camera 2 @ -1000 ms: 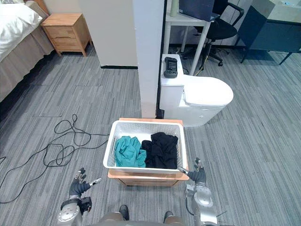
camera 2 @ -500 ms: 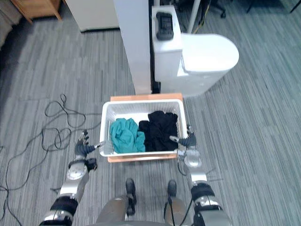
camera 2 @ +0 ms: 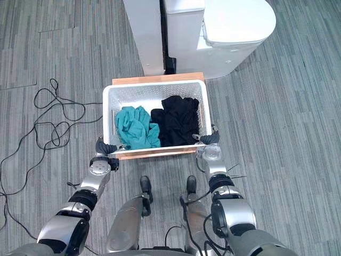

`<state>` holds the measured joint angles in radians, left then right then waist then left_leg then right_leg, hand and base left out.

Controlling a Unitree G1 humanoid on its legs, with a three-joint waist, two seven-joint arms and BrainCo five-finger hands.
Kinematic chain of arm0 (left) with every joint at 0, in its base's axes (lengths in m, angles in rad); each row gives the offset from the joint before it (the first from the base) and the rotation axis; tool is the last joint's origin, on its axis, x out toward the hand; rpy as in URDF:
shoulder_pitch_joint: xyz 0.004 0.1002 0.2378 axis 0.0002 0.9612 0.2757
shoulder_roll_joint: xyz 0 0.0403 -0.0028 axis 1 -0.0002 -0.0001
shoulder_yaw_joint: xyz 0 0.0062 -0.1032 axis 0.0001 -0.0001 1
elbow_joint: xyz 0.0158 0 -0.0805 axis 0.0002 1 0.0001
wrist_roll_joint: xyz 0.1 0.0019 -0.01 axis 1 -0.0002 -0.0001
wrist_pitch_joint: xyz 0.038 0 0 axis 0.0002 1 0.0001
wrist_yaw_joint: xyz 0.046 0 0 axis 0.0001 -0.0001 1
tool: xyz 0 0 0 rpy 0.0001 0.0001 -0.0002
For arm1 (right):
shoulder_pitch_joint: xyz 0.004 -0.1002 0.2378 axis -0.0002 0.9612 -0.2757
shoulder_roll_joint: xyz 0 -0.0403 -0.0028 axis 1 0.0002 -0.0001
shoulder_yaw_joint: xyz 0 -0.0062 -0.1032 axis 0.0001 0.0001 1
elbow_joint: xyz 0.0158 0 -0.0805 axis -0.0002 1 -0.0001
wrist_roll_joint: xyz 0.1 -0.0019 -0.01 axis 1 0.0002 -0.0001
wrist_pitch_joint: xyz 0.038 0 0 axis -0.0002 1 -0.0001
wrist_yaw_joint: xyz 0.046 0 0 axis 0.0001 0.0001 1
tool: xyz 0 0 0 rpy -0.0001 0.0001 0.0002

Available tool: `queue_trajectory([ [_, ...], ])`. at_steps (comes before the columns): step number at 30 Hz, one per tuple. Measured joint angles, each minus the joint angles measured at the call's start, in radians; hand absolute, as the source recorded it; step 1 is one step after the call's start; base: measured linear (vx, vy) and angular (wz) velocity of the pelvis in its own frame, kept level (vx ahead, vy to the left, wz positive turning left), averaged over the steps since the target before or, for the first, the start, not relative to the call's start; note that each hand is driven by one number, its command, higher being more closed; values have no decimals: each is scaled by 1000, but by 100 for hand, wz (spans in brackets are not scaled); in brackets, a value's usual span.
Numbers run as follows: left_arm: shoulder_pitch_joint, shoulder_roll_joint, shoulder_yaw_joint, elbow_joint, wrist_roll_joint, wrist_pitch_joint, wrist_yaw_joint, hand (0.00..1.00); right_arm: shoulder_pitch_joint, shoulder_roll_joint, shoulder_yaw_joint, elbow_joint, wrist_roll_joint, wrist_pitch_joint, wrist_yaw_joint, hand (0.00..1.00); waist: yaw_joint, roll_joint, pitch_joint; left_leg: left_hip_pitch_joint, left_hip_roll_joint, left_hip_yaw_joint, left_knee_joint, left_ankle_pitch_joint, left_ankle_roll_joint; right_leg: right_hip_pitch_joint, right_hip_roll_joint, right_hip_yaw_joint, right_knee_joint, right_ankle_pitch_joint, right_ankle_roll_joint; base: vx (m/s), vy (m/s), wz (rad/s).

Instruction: Pick up the laundry basket with both hands and put the clothes into the washing machine.

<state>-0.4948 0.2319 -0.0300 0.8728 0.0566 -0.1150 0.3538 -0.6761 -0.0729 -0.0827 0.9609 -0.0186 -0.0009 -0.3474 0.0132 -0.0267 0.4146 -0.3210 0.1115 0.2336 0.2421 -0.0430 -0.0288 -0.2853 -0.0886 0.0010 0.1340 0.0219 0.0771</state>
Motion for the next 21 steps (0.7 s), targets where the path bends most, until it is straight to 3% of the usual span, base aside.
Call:
queue_trajectory([
  [4,20,26,-2,-28,4,4,1,100,47,-6,28,-102,9,3,-3,100,-2,0,5,0,1,-1,-1,0,0,2,2,-1,-5,0,0,10,-3,0],
  [11,321,-2,-7,-345,-6,26,-4,100,312,-11,60,-466,-3,2,-5,100,-7,-2,2,76,-3,-22,-42,0,-1,95,3,-18,-57,0,0,88,-11,8],
  [17,638,-52,-9,-649,-17,29,-53,100,571,-3,63,-717,-36,-2,33,100,-3,-18,-107,163,-1,-3,-68,-28,-13,179,8,6,-105,-1,0,52,2,-11],
  [21,734,-61,-10,-758,-22,29,-73,100,673,5,60,-830,-45,-17,57,100,-7,-25,-180,207,11,55,-53,-58,-16,196,15,59,-109,-2,1,-4,23,-48],
])
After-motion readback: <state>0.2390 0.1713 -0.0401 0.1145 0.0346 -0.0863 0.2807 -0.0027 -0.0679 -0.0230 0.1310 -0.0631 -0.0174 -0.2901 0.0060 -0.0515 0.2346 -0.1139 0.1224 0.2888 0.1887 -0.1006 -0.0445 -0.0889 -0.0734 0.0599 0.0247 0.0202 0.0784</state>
